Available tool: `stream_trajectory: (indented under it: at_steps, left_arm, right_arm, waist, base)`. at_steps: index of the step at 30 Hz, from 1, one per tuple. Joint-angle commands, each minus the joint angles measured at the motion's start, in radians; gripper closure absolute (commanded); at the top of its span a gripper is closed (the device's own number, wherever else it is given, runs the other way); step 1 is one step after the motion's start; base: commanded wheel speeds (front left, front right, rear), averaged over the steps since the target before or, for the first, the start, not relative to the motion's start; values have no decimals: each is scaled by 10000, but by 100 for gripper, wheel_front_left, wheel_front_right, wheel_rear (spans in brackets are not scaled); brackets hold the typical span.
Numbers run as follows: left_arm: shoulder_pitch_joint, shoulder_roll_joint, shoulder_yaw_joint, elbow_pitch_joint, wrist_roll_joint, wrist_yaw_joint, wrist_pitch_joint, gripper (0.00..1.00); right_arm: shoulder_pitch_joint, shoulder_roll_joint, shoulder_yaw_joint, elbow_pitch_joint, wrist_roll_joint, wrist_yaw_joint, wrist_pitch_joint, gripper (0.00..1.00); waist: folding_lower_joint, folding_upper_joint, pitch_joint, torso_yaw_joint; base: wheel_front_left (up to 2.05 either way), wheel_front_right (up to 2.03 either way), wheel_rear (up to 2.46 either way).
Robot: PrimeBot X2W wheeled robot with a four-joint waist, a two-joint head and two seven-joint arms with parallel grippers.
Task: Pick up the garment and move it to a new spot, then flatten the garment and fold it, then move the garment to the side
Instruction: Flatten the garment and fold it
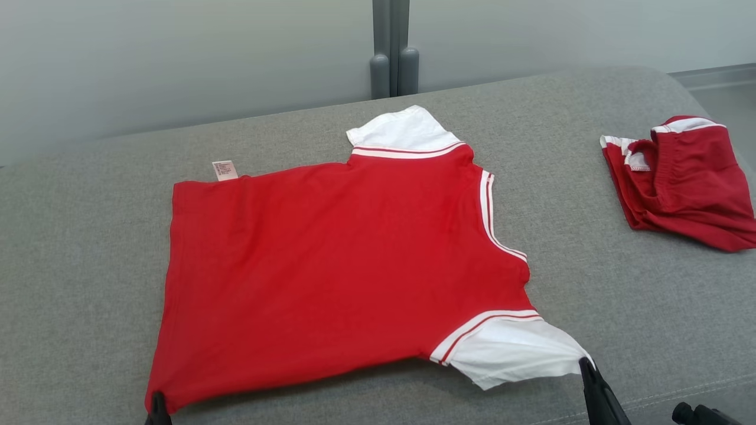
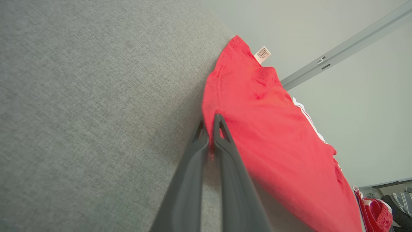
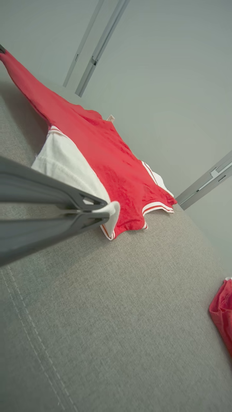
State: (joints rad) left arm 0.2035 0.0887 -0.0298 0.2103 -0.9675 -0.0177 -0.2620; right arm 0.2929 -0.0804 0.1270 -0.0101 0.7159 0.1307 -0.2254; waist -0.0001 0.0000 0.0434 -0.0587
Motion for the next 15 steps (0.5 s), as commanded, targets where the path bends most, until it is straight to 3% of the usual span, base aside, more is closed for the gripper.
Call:
stream_trajectory:
  at_steps: [1,15]
  left_arm:
    - [37,31,44,150,-150,-98,8,100]
    - [-818,-1,-39,1039,-435,-624,23,100]
  right_arm:
    - [-21,-4,24,140,79,0,53,100]
    - [-443,66,366,963,497,0,362,100]
  waist:
    - [1,0,-93,-39]
    - [1,0,-432,-38]
  base:
    - [0,0,0]
    - [0,0,0]
